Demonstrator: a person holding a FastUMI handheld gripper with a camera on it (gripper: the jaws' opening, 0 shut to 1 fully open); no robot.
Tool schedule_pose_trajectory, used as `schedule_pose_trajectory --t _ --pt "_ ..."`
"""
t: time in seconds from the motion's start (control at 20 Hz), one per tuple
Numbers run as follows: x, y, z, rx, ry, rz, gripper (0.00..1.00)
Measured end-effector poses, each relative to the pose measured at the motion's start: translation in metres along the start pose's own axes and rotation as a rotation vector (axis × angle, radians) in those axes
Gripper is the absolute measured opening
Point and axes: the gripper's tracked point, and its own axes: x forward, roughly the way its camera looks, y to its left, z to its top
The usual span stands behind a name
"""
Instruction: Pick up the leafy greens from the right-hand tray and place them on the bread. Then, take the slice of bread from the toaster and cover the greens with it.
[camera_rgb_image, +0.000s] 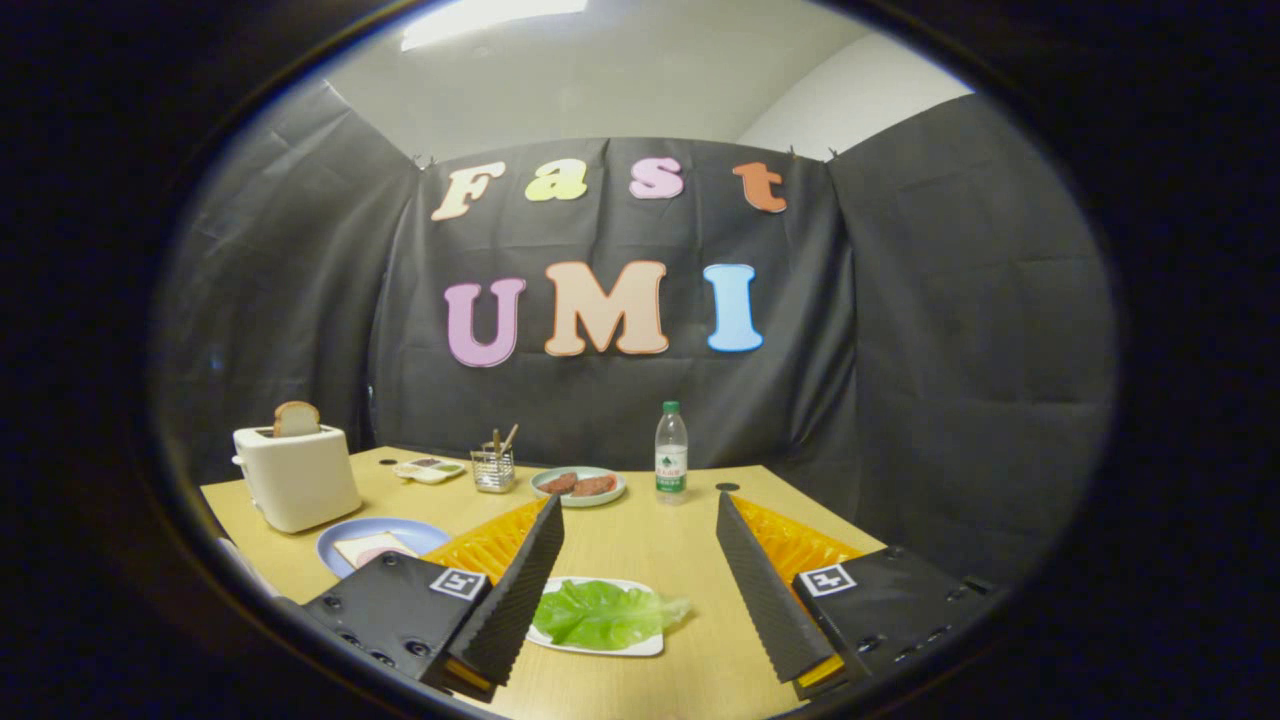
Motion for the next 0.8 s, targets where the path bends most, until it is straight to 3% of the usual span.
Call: schedule_pose_trajectory --t 0.3,0.6,0.8 --pt "0.018 0.001 -0.026 0.016 0.08 0.048 0.97" --pt "0.05 -0.006 -0.056 0.074 0.322 0.123 0.97" --pt "0.072 -0.022 -0.073 0.187 0.482 0.146 0.97"
